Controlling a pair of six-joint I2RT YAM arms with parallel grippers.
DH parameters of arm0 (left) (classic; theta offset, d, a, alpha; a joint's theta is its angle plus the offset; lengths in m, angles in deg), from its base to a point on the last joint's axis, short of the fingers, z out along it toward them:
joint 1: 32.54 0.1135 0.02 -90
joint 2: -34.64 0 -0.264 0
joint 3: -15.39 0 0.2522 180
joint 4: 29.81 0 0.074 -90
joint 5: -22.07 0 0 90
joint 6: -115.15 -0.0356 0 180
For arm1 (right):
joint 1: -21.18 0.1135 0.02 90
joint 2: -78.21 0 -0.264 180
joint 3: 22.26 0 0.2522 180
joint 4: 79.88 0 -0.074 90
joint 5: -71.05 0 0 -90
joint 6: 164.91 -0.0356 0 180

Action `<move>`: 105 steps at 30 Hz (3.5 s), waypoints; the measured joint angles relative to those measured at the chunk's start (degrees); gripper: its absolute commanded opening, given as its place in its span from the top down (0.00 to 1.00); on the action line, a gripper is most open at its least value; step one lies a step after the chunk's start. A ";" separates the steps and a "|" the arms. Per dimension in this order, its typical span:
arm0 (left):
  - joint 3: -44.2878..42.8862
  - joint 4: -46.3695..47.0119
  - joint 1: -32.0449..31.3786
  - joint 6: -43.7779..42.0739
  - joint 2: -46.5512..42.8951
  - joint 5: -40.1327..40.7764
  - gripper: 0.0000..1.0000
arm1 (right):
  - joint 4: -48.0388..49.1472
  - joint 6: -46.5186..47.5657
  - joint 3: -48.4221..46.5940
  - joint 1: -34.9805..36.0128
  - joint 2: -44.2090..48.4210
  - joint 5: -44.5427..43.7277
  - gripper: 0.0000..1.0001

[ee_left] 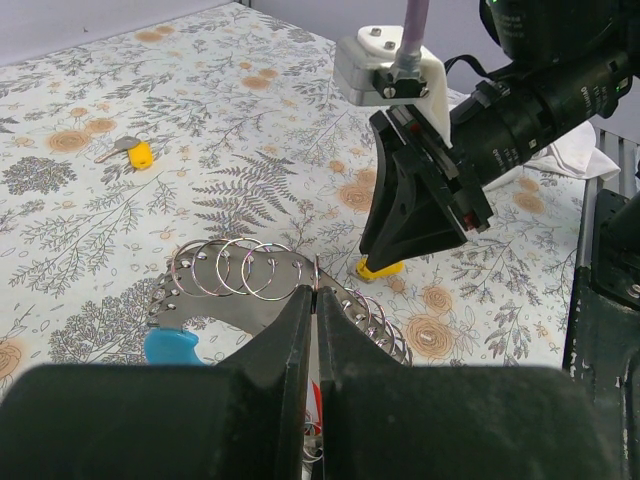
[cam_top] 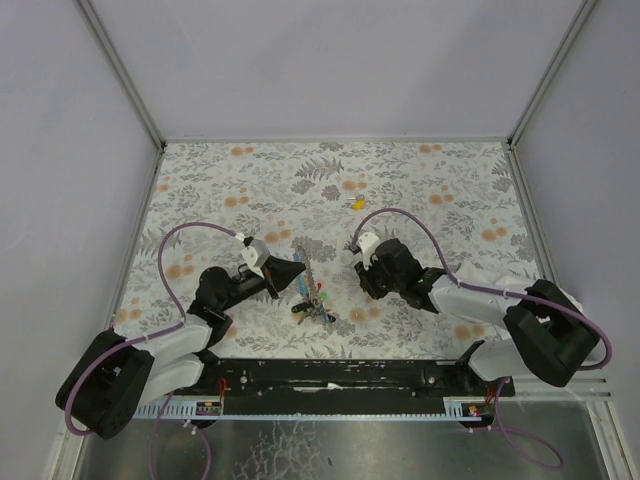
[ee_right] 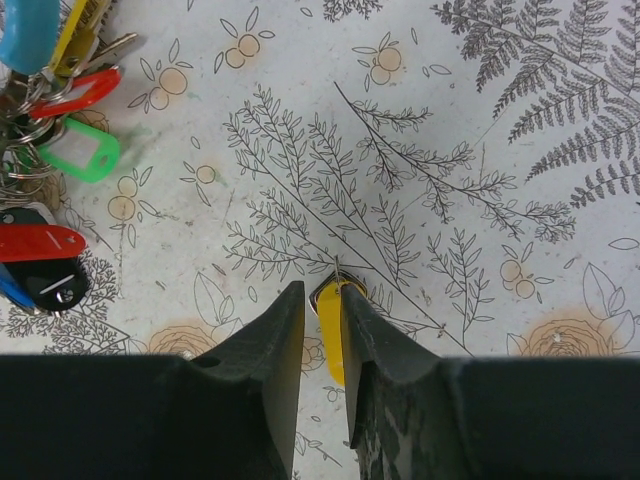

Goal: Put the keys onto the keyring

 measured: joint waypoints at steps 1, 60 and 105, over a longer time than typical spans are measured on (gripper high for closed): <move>-0.02 0.00 0.00 0.00 0.00 0.00 1.00 | 0.37 -0.07 0.00 0.00 -0.57 -0.02 0.74; -1.51 -4.48 0.00 -1.01 -0.55 -2.58 1.00 | -47.34 0.26 -40.30 0.00 -28.96 -1.44 1.00; -1.84 -5.16 0.00 -1.03 0.74 -3.69 1.00 | 14.25 0.13 5.57 0.00 0.35 1.11 0.71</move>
